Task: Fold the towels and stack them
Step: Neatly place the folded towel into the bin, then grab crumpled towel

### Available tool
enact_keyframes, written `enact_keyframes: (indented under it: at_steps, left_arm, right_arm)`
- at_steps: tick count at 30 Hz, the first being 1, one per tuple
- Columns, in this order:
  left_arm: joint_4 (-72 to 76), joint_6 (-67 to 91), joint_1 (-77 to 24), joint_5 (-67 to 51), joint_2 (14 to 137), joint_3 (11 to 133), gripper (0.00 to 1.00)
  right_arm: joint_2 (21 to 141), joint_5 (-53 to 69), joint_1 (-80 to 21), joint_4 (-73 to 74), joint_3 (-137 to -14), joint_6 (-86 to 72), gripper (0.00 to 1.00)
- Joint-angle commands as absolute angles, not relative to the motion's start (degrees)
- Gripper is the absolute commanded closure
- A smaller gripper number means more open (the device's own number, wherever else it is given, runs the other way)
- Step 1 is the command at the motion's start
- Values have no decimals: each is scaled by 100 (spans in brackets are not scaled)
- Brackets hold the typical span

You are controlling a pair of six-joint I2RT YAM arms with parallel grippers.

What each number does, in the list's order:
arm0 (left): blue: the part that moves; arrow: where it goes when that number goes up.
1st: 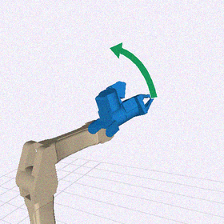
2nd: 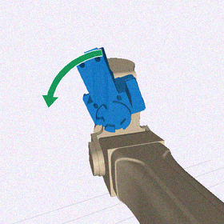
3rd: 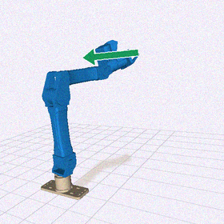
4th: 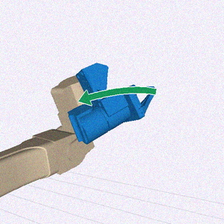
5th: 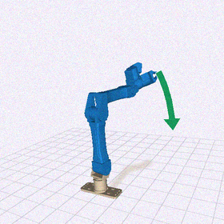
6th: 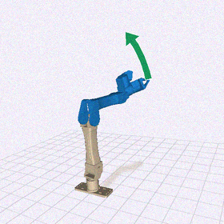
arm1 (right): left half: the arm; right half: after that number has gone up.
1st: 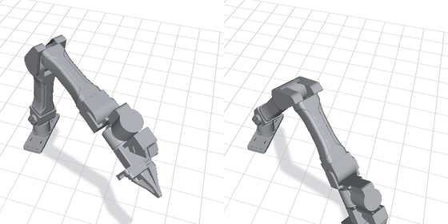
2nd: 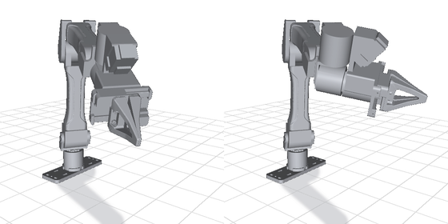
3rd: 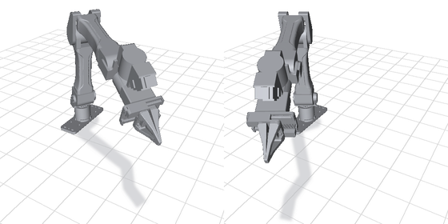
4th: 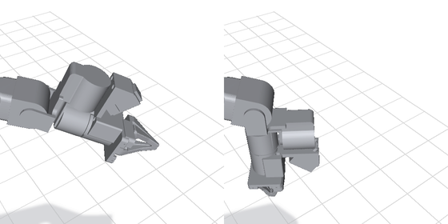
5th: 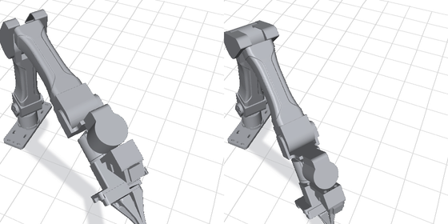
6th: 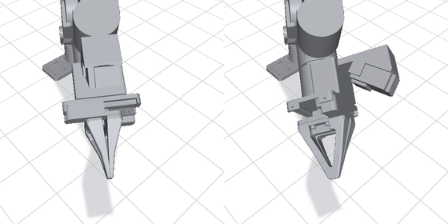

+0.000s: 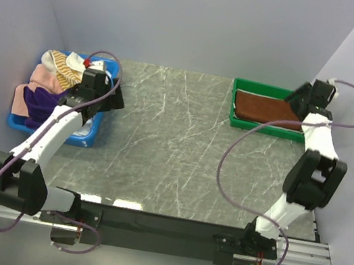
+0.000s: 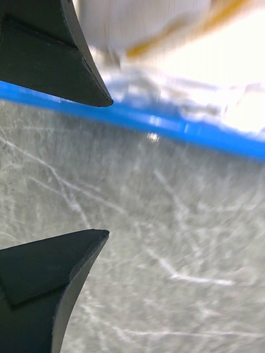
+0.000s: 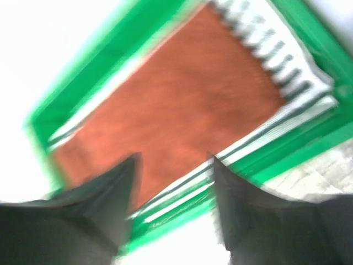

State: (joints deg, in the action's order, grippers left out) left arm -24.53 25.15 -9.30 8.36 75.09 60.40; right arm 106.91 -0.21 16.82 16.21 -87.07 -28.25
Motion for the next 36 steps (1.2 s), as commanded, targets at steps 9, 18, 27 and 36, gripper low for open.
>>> enact_keyframes:
  at_steps: [9, 18, 27, 36]
  left_arm:
    - [-3234, 3164, 122, 1968, 8015, 7742, 7]
    - [-3287, 3392, 606, 2162, 8771, 8191, 24]
    - [-3462, 3419, 650, 2469, 9210, 8384, 54]
    - [-3612, 3086, 659, 2786, 9220, 9298, 99]
  right_arm:
    - [7385, 158, -568, 1398, -7007, -2118, 19]
    - [6232, 360, -1590, 1204, -5539, -2162, 20]
    - [6038, 501, -1617, 1011, -4949, -2066, 21]
    - [6029, 800, -1617, 896, -4799, -1969, 21]
